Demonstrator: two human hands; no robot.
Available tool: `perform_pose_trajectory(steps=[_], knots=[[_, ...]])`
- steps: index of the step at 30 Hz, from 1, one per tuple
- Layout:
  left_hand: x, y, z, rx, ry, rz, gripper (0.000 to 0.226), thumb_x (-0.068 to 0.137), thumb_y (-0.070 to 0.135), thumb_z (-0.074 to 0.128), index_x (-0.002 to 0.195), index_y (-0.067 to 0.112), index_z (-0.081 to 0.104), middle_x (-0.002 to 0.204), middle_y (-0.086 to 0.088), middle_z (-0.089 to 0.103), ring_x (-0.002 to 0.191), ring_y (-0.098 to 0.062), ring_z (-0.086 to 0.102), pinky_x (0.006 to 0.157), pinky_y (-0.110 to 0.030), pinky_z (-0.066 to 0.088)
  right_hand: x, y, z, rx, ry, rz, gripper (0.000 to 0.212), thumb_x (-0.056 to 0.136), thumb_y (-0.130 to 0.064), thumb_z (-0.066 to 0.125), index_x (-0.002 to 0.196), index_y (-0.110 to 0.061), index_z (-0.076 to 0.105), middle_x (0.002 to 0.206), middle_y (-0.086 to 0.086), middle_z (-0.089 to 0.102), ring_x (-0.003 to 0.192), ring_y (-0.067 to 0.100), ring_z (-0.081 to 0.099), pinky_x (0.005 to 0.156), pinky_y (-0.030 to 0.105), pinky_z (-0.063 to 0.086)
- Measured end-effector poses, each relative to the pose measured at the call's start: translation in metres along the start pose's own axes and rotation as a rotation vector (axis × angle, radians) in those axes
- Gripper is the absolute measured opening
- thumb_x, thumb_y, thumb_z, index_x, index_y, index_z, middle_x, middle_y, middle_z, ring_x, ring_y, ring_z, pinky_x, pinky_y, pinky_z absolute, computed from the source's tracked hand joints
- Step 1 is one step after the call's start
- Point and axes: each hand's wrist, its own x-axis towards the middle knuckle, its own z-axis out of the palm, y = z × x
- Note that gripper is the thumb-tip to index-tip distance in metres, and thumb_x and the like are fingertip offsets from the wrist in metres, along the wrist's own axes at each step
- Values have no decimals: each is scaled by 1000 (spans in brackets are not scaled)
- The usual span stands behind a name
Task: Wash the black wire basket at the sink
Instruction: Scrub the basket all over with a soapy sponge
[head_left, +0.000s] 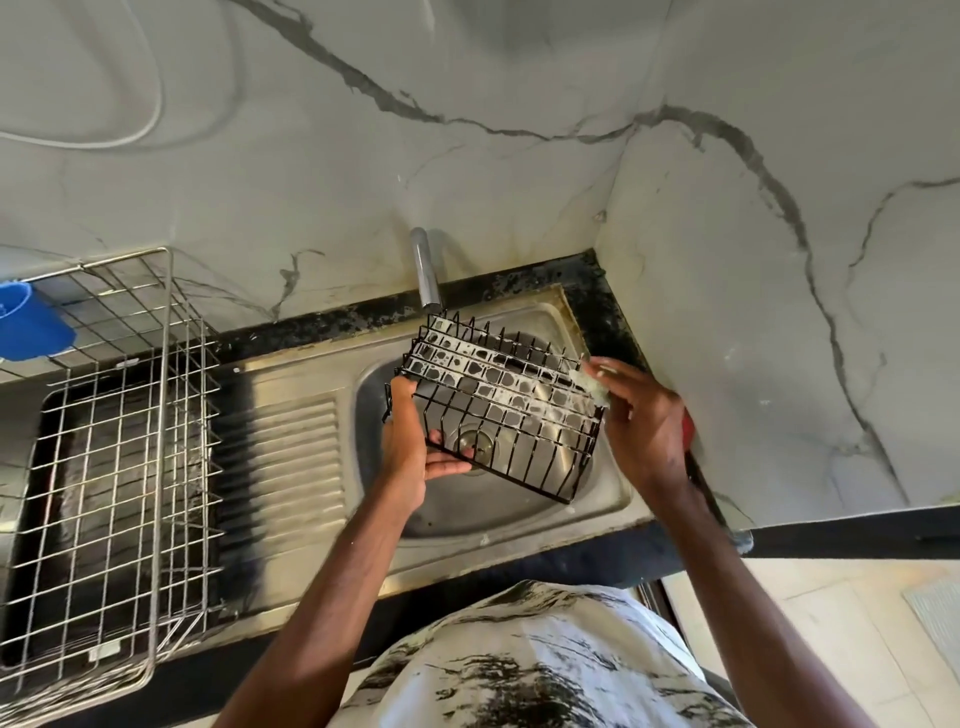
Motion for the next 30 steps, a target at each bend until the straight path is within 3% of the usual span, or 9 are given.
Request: perform_pose_trajectory(steps=[3, 5, 10, 16, 20, 23, 25, 27, 30], knots=[[6, -4, -1, -51, 35, -33, 108, 61, 93, 47, 144, 25, 51, 127, -34, 63, 81, -44, 77, 64, -49, 63, -30, -17, 0, -4, -27, -31, 65, 74, 32, 52, 124, -6, 71, 138, 10, 62, 129, 17, 60, 95, 28, 56], [10, -5, -3, -62, 36, -34, 113, 56, 94, 47, 142, 21, 54, 131, -38, 60, 81, -45, 77, 64, -51, 63, -50, -28, -1, 3, -56, -10, 71, 70, 32, 52, 126, -7, 71, 145, 8, 57, 134, 16, 55, 98, 30, 55], [-2, 0, 2, -20, 27, -9, 66, 93, 77, 39, 140, 32, 48, 117, -29, 64, 81, -46, 76, 63, -49, 63, -73, -36, -4, 44, -105, -72, 64, 70, 33, 57, 117, -7, 76, 141, 1, 61, 134, 10, 55, 107, 17, 45], [-15, 4, 13, 140, 24, 88, 47, 94, 66, 51, 117, 25, 62, 113, -21, 66, 79, -41, 77, 68, -52, 65, -56, -36, 11, 45, -153, -130, 61, 76, 27, 56, 115, -14, 77, 136, -4, 66, 126, 7, 61, 89, 26, 60], [-31, 7, 24, 234, 37, 221, 20, 98, 48, 60, 88, 31, 56, 108, -14, 62, 97, -43, 74, 77, -55, 64, -18, -31, 13, 38, -74, -36, 48, 81, 22, 61, 111, -11, 77, 121, 5, 73, 102, 8, 73, 75, 14, 59], [-32, 6, 25, 366, 105, 392, 30, 96, 38, 67, 82, 16, 53, 83, -5, 56, 82, -26, 67, 75, -56, 64, 10, -35, 1, 172, 36, 192, 35, 89, 9, 67, 113, -15, 75, 107, 5, 78, 66, -9, 67, 53, 2, 46], [-30, 4, 24, 471, 123, 518, 32, 92, 32, 71, 95, 5, 55, 75, -2, 57, 70, -18, 58, 63, -38, 60, 25, -32, -3, 399, 40, 324, 36, 92, -1, 69, 121, -24, 72, 112, 0, 77, 74, 0, 72, 60, 15, 55], [-28, 5, 25, 579, 99, 563, 43, 86, 34, 77, 109, 9, 50, 77, 6, 62, 64, -7, 60, 60, -29, 54, 38, -33, -6, 555, 18, 339, 44, 92, -4, 71, 130, -26, 68, 119, -4, 74, 94, 15, 75, 75, 30, 61], [-21, 3, 25, 722, 62, 650, 66, 74, 52, 81, 117, 17, 46, 88, 9, 65, 74, -3, 66, 64, -25, 56, 51, -42, -5, 356, -8, 181, 43, 93, -6, 70, 131, -25, 67, 125, -7, 71, 106, 10, 71, 86, 23, 58]])
